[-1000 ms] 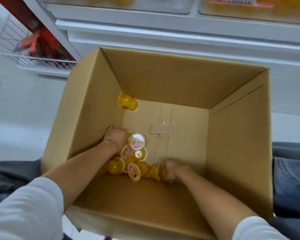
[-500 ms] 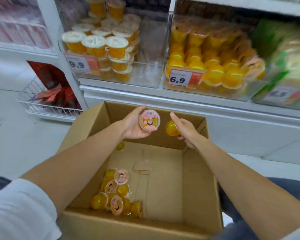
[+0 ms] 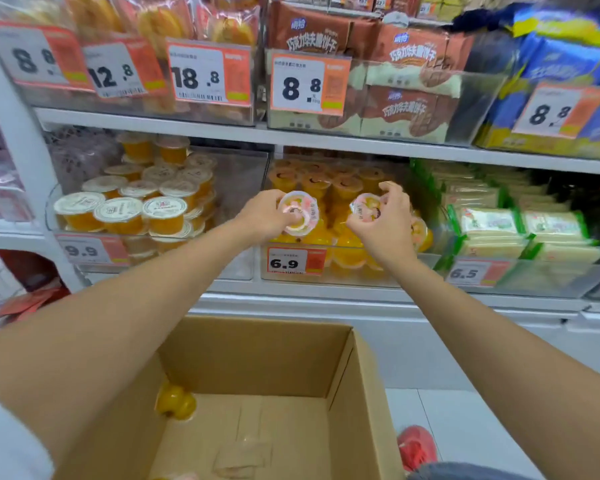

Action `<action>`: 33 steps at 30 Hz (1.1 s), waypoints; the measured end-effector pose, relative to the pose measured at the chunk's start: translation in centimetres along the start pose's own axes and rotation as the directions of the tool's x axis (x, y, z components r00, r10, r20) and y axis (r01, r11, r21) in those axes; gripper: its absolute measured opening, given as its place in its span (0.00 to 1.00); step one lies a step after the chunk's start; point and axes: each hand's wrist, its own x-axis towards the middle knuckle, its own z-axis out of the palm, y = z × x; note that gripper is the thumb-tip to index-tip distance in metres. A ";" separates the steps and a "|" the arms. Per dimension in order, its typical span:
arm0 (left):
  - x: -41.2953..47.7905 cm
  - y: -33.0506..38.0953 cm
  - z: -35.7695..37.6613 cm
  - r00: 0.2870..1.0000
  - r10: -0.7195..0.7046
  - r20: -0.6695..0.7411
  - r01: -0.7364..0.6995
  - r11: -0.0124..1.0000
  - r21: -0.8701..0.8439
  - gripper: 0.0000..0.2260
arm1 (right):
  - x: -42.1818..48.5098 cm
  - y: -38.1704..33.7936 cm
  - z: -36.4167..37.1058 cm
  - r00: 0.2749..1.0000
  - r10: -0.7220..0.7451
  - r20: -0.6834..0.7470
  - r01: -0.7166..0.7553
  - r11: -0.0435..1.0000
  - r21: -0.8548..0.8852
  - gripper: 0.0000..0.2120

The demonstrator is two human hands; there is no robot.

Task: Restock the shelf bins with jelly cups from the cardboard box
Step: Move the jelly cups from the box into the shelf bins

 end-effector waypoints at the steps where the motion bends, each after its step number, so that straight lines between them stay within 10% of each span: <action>1: 1.2 0.4 -0.3 1.000 0.001 0.000 -0.001 0.994 0.113 0.14 | 1.3 0.6 -0.1 0.999 -0.010 -0.043 0.009 1.000 -0.017 0.30; 6: 4.9 1.1 0.4 1.000 0.020 0.010 -0.022 0.817 0.576 0.18 | 7.6 2.8 0.1 0.995 -0.014 -0.102 -0.006 0.982 -0.187 0.29; 10: 6.4 1.0 1.9 0.995 0.014 0.103 -0.086 0.662 0.744 0.16 | 10.9 5.3 1.4 0.993 -0.001 0.115 0.048 0.915 -0.402 0.30; 20: 6.9 -0.3 1.4 0.996 0.085 -0.037 -0.015 0.546 0.838 0.14 | 11.6 8.1 2.5 0.966 -0.133 0.220 0.254 0.618 -0.744 0.32; 33: 6.9 -3.7 0.8 0.970 0.183 -0.159 0.000 0.656 0.754 0.30 | 12.6 9.2 3.4 0.976 -0.077 0.205 0.194 0.735 -0.650 0.26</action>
